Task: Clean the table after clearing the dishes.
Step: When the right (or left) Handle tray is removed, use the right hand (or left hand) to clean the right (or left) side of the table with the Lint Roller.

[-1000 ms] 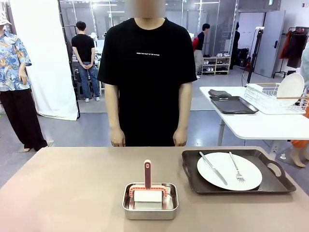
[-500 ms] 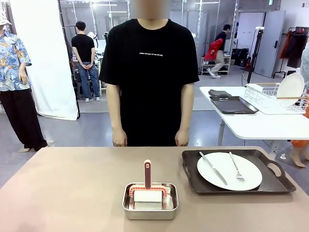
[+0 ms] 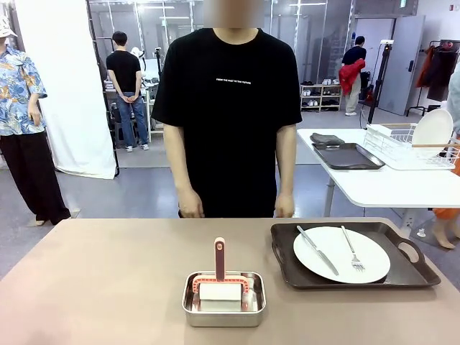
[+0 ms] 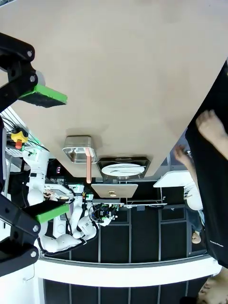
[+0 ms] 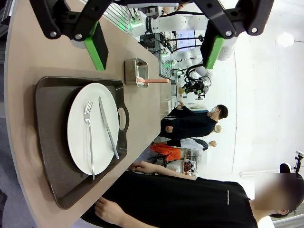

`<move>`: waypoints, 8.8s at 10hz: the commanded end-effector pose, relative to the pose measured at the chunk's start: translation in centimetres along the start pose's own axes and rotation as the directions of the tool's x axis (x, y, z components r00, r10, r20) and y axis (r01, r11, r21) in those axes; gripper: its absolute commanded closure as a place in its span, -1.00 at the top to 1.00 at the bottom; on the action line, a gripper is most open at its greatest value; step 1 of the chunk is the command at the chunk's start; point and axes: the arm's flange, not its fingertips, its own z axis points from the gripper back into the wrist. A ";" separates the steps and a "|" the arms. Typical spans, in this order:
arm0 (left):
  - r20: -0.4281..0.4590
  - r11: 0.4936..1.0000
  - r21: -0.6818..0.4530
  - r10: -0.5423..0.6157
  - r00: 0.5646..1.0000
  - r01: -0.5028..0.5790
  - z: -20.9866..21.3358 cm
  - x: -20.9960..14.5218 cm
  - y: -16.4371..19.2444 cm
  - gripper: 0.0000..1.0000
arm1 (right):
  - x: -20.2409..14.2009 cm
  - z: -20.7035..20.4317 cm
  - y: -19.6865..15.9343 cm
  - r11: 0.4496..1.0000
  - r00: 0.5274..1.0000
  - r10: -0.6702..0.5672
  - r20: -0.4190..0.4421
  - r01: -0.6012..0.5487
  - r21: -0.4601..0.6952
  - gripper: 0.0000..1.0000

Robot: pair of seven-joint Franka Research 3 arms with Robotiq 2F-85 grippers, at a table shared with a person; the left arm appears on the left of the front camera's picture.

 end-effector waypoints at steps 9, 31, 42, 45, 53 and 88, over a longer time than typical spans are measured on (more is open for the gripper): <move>0.004 1.000 -0.002 -0.001 1.000 0.001 0.3 -0.1 -0.1 1.00 | -0.1 0.0 0.3 1.000 1.000 0.003 0.001 -0.003 0.001 1.00; 0.004 1.000 -0.002 -0.001 1.000 0.001 0.3 -0.1 -0.1 1.00 | -0.1 0.0 0.3 1.000 1.000 0.003 0.001 -0.003 0.001 1.00; 0.004 1.000 -0.002 -0.001 1.000 0.001 0.3 -0.1 -0.1 1.00 | -2.8 -7.3 11.6 0.911 0.886 0.335 -0.319 -0.391 -0.130 1.00; 0.004 1.000 -0.002 -0.001 1.000 0.001 0.3 -0.1 -0.1 1.00 | -6.7 -18.1 17.5 0.762 0.684 0.455 -0.571 -0.630 -0.147 1.00; 0.004 1.000 -0.002 -0.001 1.000 0.001 0.3 -0.1 -0.1 1.00 | -18.7 -37.7 15.3 0.307 0.151 0.442 -0.884 -0.952 -0.009 1.00; 0.004 1.000 -0.002 -0.001 1.000 0.001 0.3 -0.1 -0.1 1.00 | -32.3 -62.5 16.7 -0.184 -0.413 0.231 -0.881 -0.908 0.377 1.00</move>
